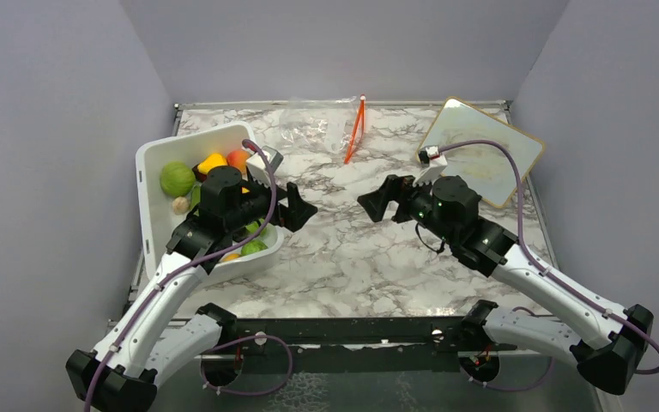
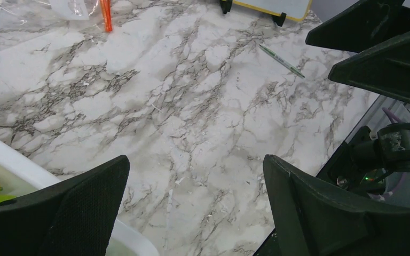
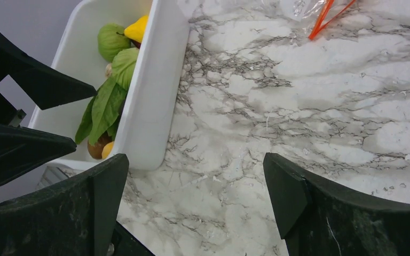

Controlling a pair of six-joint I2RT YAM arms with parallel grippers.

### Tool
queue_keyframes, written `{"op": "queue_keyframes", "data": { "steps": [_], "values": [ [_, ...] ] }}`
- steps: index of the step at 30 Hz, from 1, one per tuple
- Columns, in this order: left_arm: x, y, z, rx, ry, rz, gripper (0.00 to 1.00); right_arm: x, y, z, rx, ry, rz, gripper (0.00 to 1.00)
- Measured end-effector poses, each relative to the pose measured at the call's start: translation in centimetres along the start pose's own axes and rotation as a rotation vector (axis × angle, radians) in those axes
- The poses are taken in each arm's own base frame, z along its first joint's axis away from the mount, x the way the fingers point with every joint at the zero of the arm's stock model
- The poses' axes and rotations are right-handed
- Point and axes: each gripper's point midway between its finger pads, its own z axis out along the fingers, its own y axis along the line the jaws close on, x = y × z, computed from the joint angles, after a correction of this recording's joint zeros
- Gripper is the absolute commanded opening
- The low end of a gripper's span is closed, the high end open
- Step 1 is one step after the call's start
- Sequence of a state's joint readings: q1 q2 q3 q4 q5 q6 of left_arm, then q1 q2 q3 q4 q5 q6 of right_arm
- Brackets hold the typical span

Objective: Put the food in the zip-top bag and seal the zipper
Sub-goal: Pick up the zipper food storage bag at the center of the board.

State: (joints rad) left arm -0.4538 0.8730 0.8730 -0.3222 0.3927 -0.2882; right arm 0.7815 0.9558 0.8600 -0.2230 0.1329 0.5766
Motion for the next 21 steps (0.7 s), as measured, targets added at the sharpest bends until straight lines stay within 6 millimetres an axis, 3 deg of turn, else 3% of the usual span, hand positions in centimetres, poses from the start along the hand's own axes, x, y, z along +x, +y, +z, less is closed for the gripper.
{"op": "queue_keyframes", "data": {
  "steps": [13, 18, 21],
  "values": [
    [-0.6, 0.3, -0.6, -0.03, -0.036, 0.017, 1.0, -0.9, -0.1, 0.9, 0.016, -0.052, 0.025, 0.94],
    [0.4, 0.8, -0.4, -0.043, -0.015, 0.008, 1.0, 1.0, -1.2, 3.4, 0.072, 0.013, 0.0, 0.91],
    [0.8, 1.1, -0.3, -0.055, -0.007, 0.007, 1.0, 2.2, -2.2, 5.0, 0.115, 0.052, -0.037, 0.79]
  ]
}}
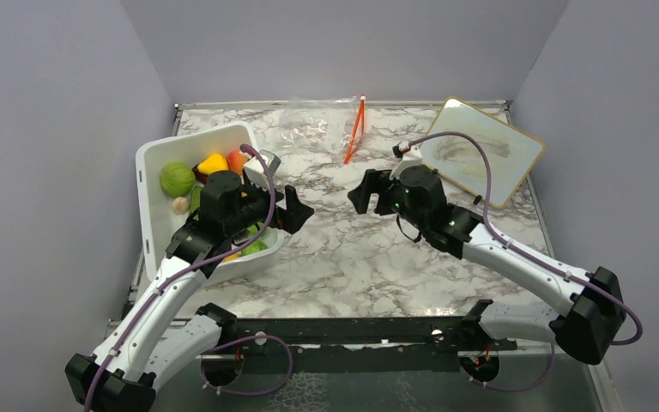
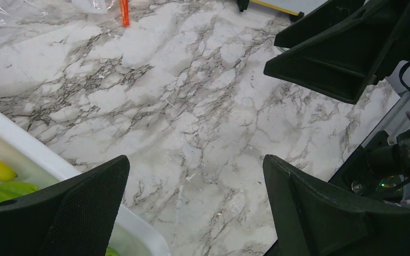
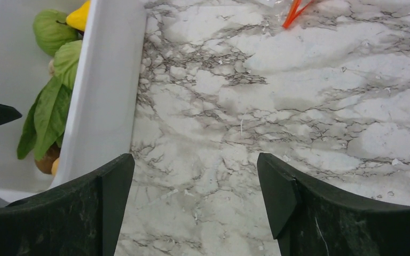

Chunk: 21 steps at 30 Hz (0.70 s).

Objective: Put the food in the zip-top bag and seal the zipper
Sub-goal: Pick up the zipper food storage bag at the center of the board.

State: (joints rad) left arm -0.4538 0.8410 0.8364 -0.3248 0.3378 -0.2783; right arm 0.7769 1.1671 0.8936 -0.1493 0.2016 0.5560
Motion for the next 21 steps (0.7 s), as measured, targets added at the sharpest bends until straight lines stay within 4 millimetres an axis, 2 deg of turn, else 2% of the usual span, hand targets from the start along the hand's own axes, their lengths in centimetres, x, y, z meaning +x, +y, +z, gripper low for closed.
{"op": "queue_keyframes", "data": {
  "steps": [4, 8, 11, 15, 17, 21],
  "values": [
    [0.0, 0.5, 0.0, -0.025, -0.004, 0.0, 1.0, -0.3, -1.0, 1.7, 0.036, 0.004, -0.023, 0.59],
    [0.9, 1.0, 0.1, -0.043, 0.001, 0.002, 1.0, -2.5, -2.4, 4.8, 0.068, -0.026, -0.001, 0.47],
    [1.7, 1.5, -0.2, -0.06, -0.001, 0.013, 1.0, -3.0, -3.6, 7.1, 0.081, -0.035, 0.015, 0.34],
    [1.9, 1.7, -0.9, -0.071, -0.026, 0.043, 1.0, -2.8, -4.7, 10.6, 0.076, -0.017, 0.055, 0.31],
    [1.6, 1.5, -1.3, -0.068, -0.048, 0.06, 1.0, -2.8, -5.3, 12.7, 0.073, -0.01, 0.077, 0.3],
    [0.9, 1.3, -1.8, -0.066, -0.085, 0.088, 1.0, -2.2, -6.8, 15.6, 0.081, 0.004, 0.123, 0.3]
  ]
}}
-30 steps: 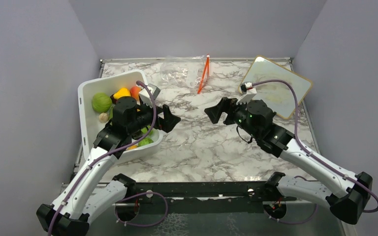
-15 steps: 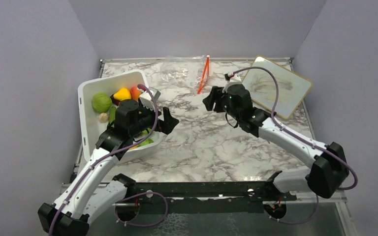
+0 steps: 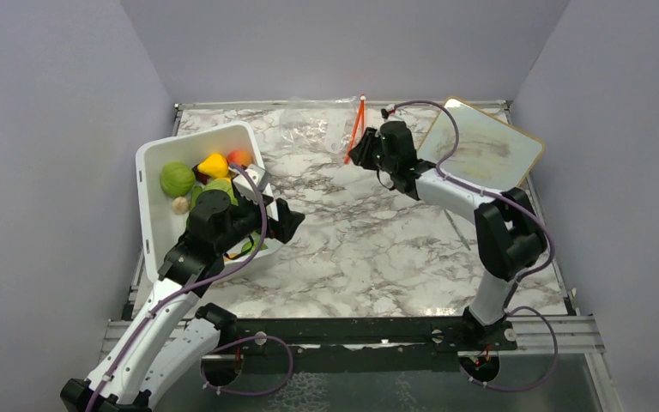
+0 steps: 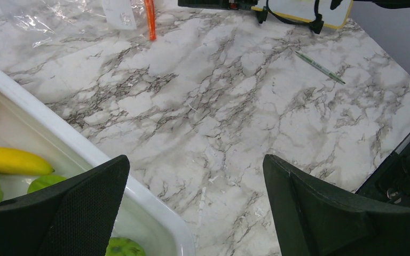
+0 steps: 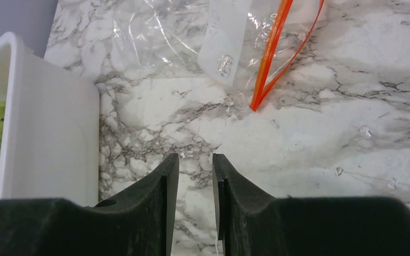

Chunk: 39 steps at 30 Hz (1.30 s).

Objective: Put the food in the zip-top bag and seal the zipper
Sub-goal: Pick up the zipper food storage bag at the center of the board.

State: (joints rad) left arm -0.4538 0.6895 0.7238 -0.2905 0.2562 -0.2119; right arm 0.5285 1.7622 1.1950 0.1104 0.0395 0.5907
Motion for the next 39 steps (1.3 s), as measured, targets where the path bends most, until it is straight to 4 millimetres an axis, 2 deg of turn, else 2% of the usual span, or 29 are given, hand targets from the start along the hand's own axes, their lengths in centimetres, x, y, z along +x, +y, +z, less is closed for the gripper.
{"op": "queue_keyframes", "data": {
  "steps": [11, 19, 23, 29, 36, 39],
  "values": [
    [-0.4, 0.3, -0.1, -0.02, -0.017, 0.01, 1.0, -1.5, -4.5, 7.4, 0.048, -0.016, 0.086, 0.34],
    [-0.4, 0.3, -0.1, -0.019, -0.018, 0.01, 1.0, -0.2, -7.5, 11.1, 0.025, 0.031, 0.137, 0.39],
    [-0.5, 0.3, -0.2, -0.019, -0.023, 0.011, 1.0, 0.6, -8.0, 12.8, -0.038, 0.064, 0.166, 0.41],
    [-0.8, 0.1, -0.5, -0.016, -0.038, 0.016, 1.0, 2.0, -7.8, 13.8, -0.124, 0.108, 0.191, 0.4],
    [-1.3, 0.1, -0.9, -0.02, -0.061, 0.027, 1.0, 2.2, -6.7, 14.3, -0.205, 0.119, 0.186, 0.32],
    [-1.2, 0.2, -0.8, -0.024, -0.061, 0.027, 1.0, 2.0, -6.3, 14.4, -0.226, 0.121, 0.181, 0.24]
  ]
}}
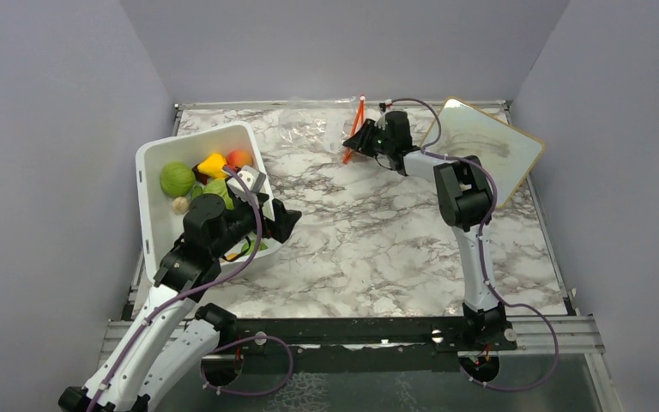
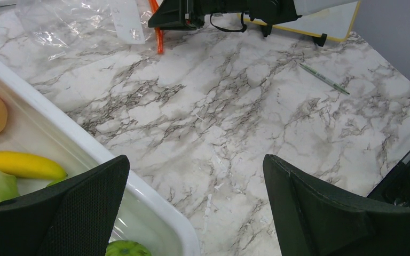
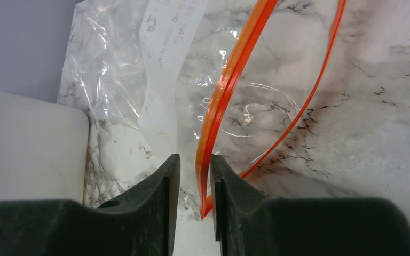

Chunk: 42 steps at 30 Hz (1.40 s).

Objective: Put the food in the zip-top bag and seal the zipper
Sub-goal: Pick up the zipper food storage bag at the center of the board.

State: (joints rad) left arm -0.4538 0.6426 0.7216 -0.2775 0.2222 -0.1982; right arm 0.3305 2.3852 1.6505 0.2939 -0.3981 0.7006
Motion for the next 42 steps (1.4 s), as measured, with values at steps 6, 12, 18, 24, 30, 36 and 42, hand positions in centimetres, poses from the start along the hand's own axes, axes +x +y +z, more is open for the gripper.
{"op": "queue_keyframes", "data": {
  "steps": [6, 12, 18, 24, 30, 36, 42],
  "values": [
    [0.0, 0.1, 0.0, -0.005, -0.002, 0.001, 1.0, 0.1, 0.4, -0.1, -0.026, 0.01, -0.033, 0.02],
    [-0.1, 0.1, -0.1, -0.006, -0.007, 0.007, 0.99, 1.5, 0.1, -1.3, -0.025, 0.039, -0.06, 0.01],
    [-0.1, 0.2, -0.2, -0.014, -0.01, 0.008, 0.98, 2.0, 1.2, -3.5, -0.043, 0.06, -0.1, 0.01],
    [0.4, 1.0, 0.1, -0.051, 0.003, 0.002, 0.95, 1.3, 3.6, -6.8, -0.063, 0.056, -0.163, 0.01],
    [0.9, 1.4, 0.5, -0.08, 0.021, -0.046, 0.91, 0.8, 5.6, -11.5, -0.032, 0.066, -0.229, 0.01],
    [1.1, 1.3, 1.2, -0.088, 0.045, -0.14, 0.86, 0.0, 7.7, -16.4, 0.0, 0.061, -0.319, 0.01],
    [-2.3, 0.7, 2.4, -0.083, 0.03, -0.211, 0.84, 0.0, 10.2, -20.9, -0.009, 0.064, -0.412, 0.01]
  ]
}}
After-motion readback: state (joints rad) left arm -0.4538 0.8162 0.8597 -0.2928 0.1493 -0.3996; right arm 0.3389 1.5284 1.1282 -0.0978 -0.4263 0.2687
